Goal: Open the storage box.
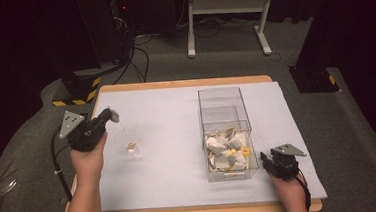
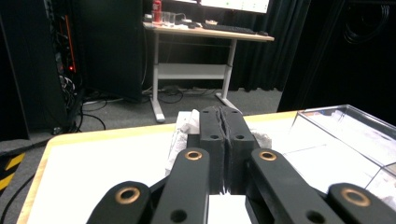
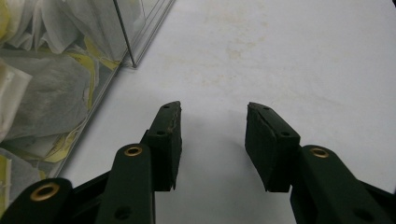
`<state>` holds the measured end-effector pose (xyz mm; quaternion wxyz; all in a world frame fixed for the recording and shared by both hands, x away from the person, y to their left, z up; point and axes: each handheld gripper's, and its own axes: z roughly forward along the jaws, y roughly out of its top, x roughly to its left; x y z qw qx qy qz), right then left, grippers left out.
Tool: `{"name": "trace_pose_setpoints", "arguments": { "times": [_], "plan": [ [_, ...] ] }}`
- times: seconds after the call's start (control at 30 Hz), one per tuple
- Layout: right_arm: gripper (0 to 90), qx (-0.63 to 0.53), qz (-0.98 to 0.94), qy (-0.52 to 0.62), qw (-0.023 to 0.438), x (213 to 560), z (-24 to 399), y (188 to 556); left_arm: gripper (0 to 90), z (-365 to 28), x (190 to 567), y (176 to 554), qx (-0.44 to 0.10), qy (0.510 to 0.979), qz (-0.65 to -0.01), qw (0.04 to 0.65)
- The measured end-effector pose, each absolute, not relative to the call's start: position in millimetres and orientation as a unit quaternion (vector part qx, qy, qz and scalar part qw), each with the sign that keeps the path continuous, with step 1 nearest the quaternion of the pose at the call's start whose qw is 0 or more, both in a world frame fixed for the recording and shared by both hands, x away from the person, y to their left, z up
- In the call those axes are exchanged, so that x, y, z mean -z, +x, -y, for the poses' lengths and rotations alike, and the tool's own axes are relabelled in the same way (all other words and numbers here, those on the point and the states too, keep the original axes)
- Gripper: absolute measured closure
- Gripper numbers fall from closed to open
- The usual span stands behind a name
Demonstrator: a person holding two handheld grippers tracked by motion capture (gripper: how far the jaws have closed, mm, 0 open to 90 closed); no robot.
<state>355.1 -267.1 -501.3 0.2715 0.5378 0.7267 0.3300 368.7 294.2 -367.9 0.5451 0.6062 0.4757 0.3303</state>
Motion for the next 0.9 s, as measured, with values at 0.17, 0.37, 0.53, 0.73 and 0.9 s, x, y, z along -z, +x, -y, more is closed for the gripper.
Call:
{"name": "trace_pose_setpoints", "arguments": {
  "times": [0.17,0.37,0.53,0.73,0.9],
  "plan": [
    [56.0,-0.330,-0.726,0.538,0.271,501,267,355,88.4,-292,375,370,-0.326,0.611,-0.478,0.540],
    [56.0,-0.330,-0.726,0.538,0.272,501,267,355,88.5,-290,383,371,-0.323,0.617,-0.481,0.533],
    [56.0,-0.330,-0.726,0.537,0.273,501,267,355,88.4,-288,388,372,-0.318,0.624,-0.482,0.527],
    [56.0,-0.330,-0.726,0.538,0.272,501,267,355,88.3,-285,396,372,-0.313,0.631,-0.484,0.519],
    [56.0,-0.331,-0.726,0.538,0.272,501,267,355,88.3,-285,402,373,-0.308,0.634,-0.489,0.514]
  ]
}}
